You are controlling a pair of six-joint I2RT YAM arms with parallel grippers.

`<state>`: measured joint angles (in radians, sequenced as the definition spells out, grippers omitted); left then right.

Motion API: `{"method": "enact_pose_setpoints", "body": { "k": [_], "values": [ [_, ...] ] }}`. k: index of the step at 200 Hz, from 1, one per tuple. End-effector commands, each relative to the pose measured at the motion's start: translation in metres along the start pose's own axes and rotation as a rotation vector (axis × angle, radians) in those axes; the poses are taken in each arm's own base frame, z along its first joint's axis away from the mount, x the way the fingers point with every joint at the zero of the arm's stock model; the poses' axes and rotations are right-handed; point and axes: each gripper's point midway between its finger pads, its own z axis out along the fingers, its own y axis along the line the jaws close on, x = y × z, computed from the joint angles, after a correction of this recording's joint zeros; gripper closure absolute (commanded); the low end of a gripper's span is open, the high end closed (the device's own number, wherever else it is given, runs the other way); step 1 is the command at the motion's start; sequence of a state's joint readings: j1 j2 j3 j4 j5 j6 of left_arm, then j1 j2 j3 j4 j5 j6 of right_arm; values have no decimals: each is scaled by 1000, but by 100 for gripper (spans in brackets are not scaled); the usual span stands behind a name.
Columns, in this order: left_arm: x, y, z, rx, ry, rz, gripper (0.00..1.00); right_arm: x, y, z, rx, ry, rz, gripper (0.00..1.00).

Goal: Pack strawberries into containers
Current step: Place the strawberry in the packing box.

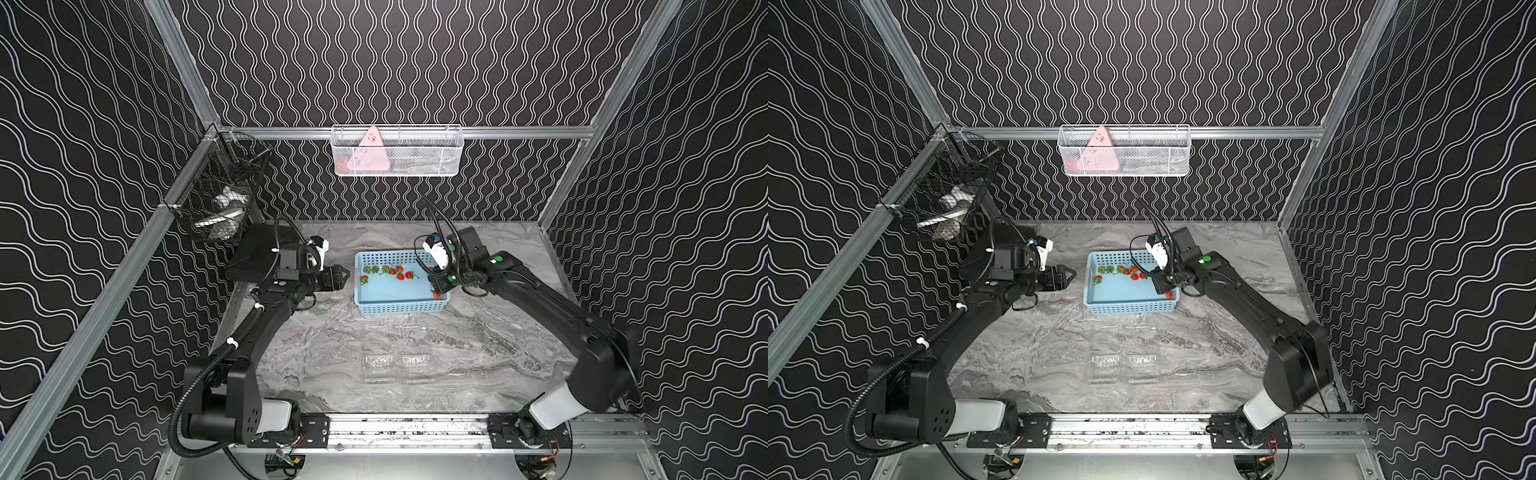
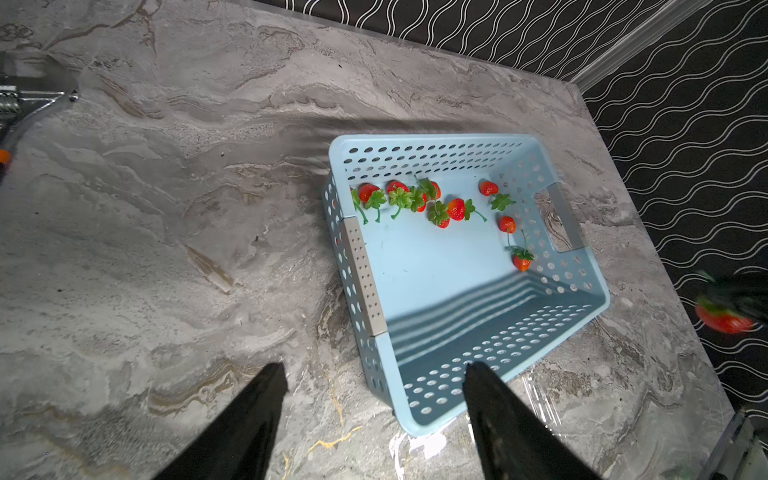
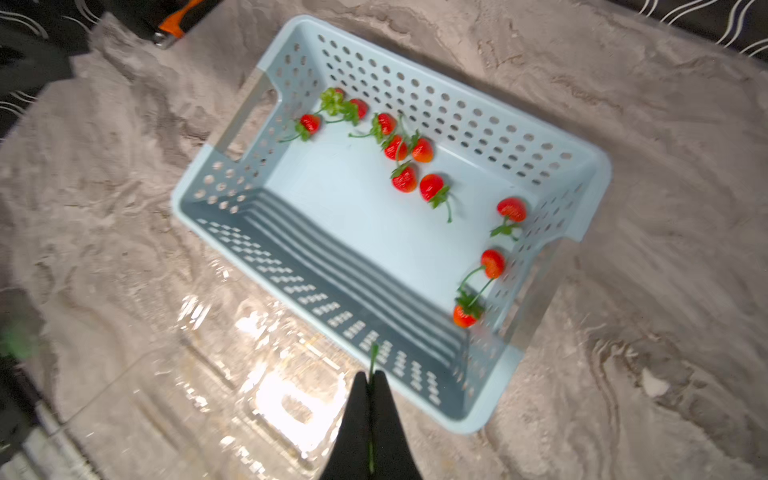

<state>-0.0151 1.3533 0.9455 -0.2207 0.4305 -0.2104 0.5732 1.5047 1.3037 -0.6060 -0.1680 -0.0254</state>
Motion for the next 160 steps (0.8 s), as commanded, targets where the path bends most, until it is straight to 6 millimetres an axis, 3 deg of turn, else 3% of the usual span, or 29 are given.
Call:
{"method": "enact_pose_setpoints", "body": {
  "k": [1,34,81,131,160],
  "values": [
    [-7,-6,0,30,-18,0,27,33,38,-8,-122,53,61,98],
    [-8,-7,-2,32,-22,2,27,95,71,0,-148,195,63,98],
    [-6,-7,-4,28,-22,4,27,154,94,24,-137,335,39,98],
    [-6,-7,-4,27,-20,6,27,192,97,45,-95,429,14,92],
    [-5,-6,-4,25,-17,6,27,196,93,51,-59,443,2,76]
  ]
}}
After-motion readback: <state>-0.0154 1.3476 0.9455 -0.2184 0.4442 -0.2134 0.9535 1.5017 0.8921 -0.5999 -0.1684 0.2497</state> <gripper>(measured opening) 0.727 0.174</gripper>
